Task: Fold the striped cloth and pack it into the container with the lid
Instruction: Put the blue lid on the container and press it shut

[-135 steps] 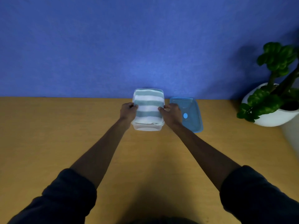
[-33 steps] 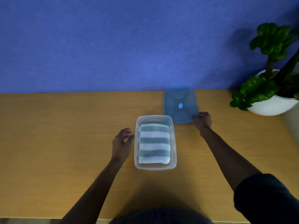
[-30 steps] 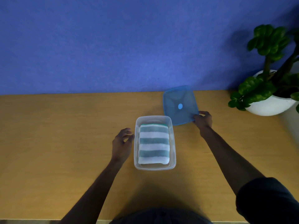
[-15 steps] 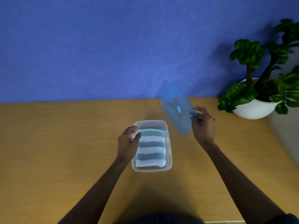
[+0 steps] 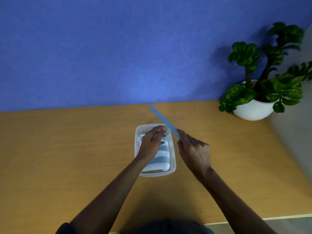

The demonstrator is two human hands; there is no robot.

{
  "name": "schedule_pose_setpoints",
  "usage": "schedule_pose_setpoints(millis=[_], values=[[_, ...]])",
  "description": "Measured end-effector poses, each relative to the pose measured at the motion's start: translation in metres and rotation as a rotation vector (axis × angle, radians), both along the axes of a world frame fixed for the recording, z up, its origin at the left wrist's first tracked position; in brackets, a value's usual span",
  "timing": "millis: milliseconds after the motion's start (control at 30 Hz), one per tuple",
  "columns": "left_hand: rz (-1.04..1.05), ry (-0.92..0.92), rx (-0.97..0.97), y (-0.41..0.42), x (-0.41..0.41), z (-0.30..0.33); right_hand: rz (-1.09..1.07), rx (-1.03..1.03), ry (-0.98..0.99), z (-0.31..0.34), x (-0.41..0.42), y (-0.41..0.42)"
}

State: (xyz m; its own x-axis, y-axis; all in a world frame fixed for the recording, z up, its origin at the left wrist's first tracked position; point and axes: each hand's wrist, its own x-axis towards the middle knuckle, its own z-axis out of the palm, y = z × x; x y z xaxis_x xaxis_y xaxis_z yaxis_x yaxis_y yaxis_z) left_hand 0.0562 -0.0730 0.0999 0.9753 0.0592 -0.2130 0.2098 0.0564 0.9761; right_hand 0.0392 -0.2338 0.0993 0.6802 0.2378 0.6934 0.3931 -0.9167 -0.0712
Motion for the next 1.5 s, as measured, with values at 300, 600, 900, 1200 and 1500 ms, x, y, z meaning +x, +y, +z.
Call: schedule_pose_setpoints(millis=[300,600,900,1200,1500], values=[[0.039,0.063,-0.169,-0.005,-0.005,0.016,0.169,0.061,0.112,-0.01,-0.021,0.01],[-0.081,0.087,-0.285,0.027,-0.017,0.008,0.041,0.926,0.867,-0.029,0.011,-0.009],[-0.065,-0.11,0.326,0.028,-0.04,-0.024,0.142,1.318,1.042,-0.052,0.001,0.016],[0.057,-0.113,1.013,0.033,-0.046,-0.053,0.093,1.183,1.017,-0.072,-0.014,0.031],[0.093,-0.038,0.936,0.042,-0.047,-0.069,0.073,1.072,0.997,-0.078,-0.012,0.043]])
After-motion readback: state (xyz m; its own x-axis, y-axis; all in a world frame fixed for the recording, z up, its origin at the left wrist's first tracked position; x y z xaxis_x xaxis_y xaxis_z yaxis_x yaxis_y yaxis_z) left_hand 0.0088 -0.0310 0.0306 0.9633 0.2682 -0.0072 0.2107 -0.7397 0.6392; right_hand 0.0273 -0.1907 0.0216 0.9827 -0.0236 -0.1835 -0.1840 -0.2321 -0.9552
